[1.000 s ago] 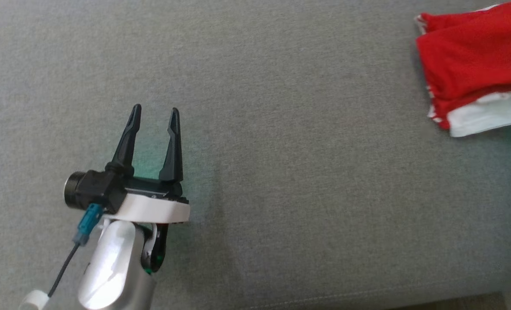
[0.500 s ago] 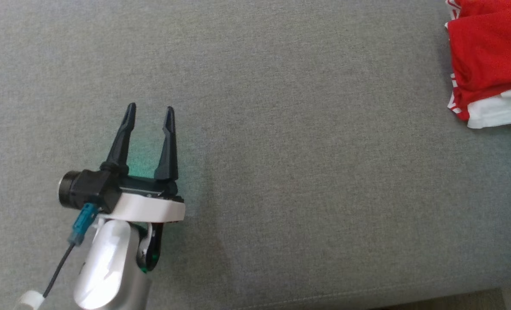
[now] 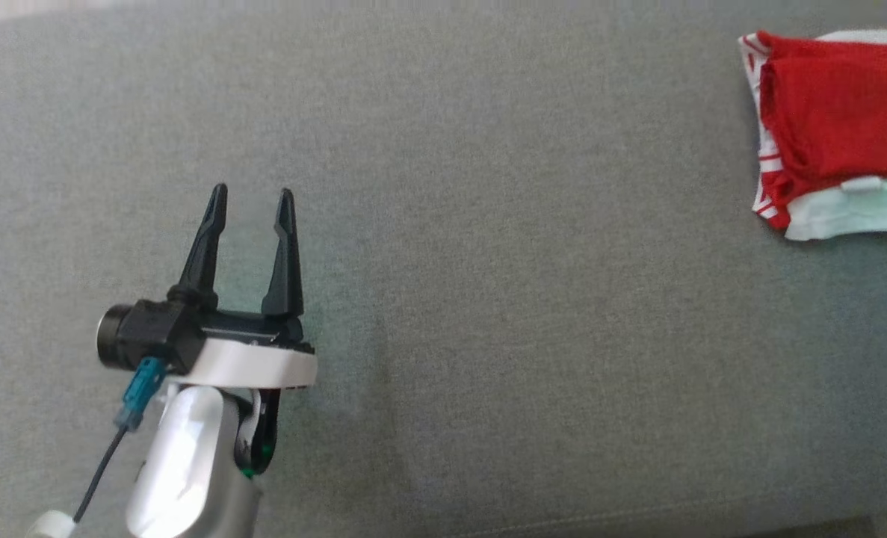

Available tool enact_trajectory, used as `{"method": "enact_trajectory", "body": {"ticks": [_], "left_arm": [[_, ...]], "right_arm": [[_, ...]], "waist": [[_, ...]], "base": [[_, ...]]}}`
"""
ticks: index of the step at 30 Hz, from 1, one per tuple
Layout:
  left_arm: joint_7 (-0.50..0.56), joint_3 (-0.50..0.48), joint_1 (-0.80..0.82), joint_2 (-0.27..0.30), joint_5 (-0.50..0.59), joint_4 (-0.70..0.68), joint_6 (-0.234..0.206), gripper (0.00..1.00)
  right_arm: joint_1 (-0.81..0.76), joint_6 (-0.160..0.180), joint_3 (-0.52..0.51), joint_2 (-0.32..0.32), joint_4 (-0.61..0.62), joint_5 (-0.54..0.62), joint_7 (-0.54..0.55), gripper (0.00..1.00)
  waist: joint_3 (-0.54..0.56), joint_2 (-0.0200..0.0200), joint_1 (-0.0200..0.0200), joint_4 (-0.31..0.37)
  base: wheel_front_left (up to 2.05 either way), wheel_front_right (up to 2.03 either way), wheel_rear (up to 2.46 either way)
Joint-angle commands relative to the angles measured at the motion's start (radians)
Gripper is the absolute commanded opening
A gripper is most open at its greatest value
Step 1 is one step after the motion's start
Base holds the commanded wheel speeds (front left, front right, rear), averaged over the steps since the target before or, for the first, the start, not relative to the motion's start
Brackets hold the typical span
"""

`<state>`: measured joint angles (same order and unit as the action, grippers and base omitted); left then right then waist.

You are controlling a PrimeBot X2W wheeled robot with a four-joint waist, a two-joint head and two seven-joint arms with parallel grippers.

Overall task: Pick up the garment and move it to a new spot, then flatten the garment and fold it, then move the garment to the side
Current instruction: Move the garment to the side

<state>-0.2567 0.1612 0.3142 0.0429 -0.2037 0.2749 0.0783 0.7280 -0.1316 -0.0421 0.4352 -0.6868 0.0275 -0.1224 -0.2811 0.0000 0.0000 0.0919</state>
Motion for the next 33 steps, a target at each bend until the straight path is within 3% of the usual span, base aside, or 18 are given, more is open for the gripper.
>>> {"method": "enact_trajectory", "body": {"ticks": [1,12,15,23,33], "left_arm": [[-0.005,-0.035,-0.008,0.007,-0.006,-0.038,-0.006,1.00],[-0.005,-0.071,-0.077,0.007,-0.016,-0.066,-0.014,1.00],[-0.005,-0.070,-0.106,0.007,-0.029,-0.073,-0.014,1.00],[-0.005,-0.050,-0.188,0.007,-0.103,-0.090,-0.023,1.00],[-0.005,-0.077,-0.221,0.007,-0.136,-0.102,-0.043,1.00]], "right_arm": [[0.005,0.001,0.018,-0.005,0.048,-0.005,-0.014,1.00],[-0.125,0.001,0.087,-0.301,0.237,-0.097,-0.090,1.00],[-0.203,0.001,0.093,-0.354,0.264,-0.129,-0.108,1.00],[-0.411,0.001,0.145,-0.384,0.312,-0.238,-0.138,1.00],[-0.512,0.001,0.172,-0.385,0.386,-0.304,-0.139,1.00]], "waist": [[0.035,0.0000,0.0000,-0.003],[0.161,0.0000,0.0000,-0.024],[0.184,0.0000,0.0000,-0.031],[0.218,0.0000,0.0000,-0.053],[0.228,0.0000,0.0000,-0.061]], "base": [[0.00,0.00,0.00],[0.00,0.00,0.00],[0.00,0.00,0.00],[0.00,0.00,0.00],[0.00,0.00,0.00]]}}
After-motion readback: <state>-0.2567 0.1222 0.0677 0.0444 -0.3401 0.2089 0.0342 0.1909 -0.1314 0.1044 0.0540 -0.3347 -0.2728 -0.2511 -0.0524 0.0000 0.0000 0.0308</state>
